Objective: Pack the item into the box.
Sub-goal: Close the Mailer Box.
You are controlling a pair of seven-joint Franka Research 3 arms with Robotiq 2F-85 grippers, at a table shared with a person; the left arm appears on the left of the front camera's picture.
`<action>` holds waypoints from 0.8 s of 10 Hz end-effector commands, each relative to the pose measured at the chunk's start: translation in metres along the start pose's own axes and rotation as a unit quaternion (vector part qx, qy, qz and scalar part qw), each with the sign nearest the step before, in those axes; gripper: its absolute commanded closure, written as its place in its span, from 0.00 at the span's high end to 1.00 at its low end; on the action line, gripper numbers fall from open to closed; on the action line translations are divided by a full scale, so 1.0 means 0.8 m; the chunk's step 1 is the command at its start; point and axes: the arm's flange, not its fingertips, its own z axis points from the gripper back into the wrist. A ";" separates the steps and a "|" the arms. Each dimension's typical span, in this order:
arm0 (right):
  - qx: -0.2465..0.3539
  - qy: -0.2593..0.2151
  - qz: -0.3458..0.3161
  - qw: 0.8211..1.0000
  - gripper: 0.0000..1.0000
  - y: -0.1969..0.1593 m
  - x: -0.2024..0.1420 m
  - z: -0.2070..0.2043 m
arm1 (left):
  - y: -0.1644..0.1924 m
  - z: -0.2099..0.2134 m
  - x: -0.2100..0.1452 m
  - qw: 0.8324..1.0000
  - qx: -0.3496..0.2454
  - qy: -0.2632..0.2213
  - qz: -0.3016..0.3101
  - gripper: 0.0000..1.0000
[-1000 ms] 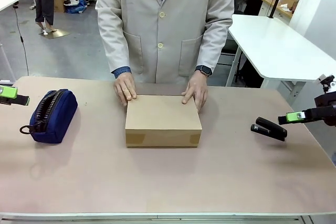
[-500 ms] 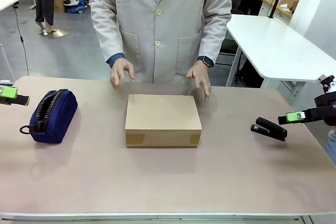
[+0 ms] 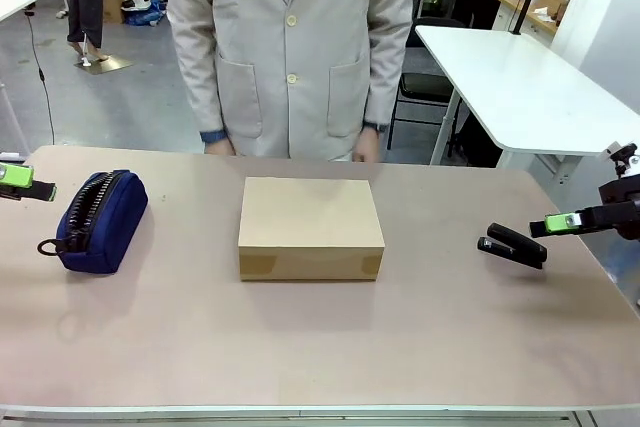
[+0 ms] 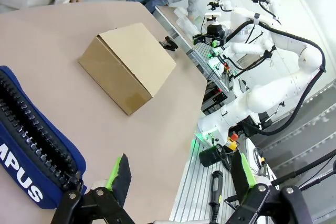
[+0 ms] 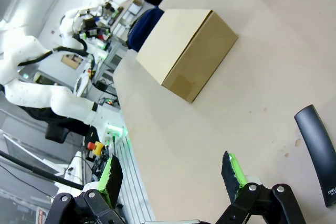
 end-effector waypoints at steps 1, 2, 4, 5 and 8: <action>0.000 0.006 0.003 1.000 1.00 0.001 0.001 0.000 | -0.002 -0.003 0.001 1.000 0.003 -0.003 -0.007 1.00; 0.000 0.006 0.003 1.000 1.00 0.001 0.001 0.000 | -0.002 -0.003 0.001 1.000 0.003 -0.003 -0.007 1.00; 0.000 0.006 0.003 1.000 1.00 0.001 0.001 0.000 | -0.002 -0.003 0.001 1.000 0.003 -0.003 -0.007 1.00; 0.000 0.006 0.003 1.000 1.00 0.001 0.001 0.000 | -0.002 -0.003 0.001 1.000 0.003 -0.003 -0.007 1.00; 0.000 0.006 0.003 1.000 1.00 0.001 0.001 0.000 | -0.002 -0.003 0.001 1.000 0.003 -0.003 -0.007 1.00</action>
